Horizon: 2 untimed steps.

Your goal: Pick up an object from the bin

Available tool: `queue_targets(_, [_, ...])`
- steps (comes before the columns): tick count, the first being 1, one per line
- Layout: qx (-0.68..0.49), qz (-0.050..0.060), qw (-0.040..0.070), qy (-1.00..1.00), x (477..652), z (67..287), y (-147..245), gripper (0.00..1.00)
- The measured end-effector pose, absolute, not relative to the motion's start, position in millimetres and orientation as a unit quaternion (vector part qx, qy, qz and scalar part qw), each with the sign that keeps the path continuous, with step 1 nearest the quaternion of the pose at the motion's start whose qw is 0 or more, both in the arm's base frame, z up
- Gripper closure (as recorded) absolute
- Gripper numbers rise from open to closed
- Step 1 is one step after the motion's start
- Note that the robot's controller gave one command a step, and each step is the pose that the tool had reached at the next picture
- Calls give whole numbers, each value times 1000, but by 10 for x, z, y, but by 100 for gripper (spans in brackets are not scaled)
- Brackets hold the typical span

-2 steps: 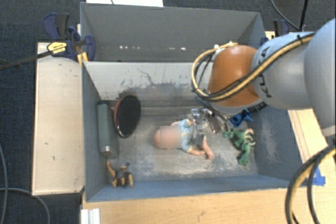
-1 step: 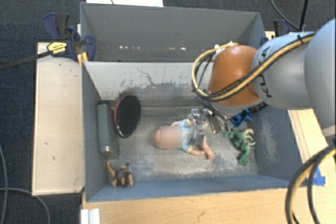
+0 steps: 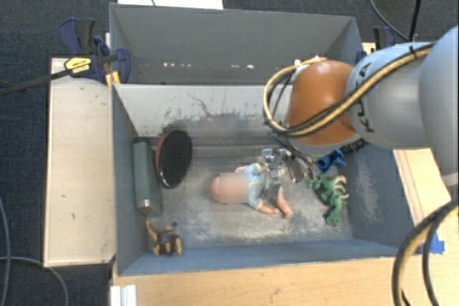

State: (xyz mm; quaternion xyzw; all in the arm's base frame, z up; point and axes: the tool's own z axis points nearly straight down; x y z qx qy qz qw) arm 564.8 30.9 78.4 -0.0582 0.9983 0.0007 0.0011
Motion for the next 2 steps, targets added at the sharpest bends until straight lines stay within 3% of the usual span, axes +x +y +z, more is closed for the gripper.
queue_targets(2, [-58,0,3,998,5662,1071,307,100])
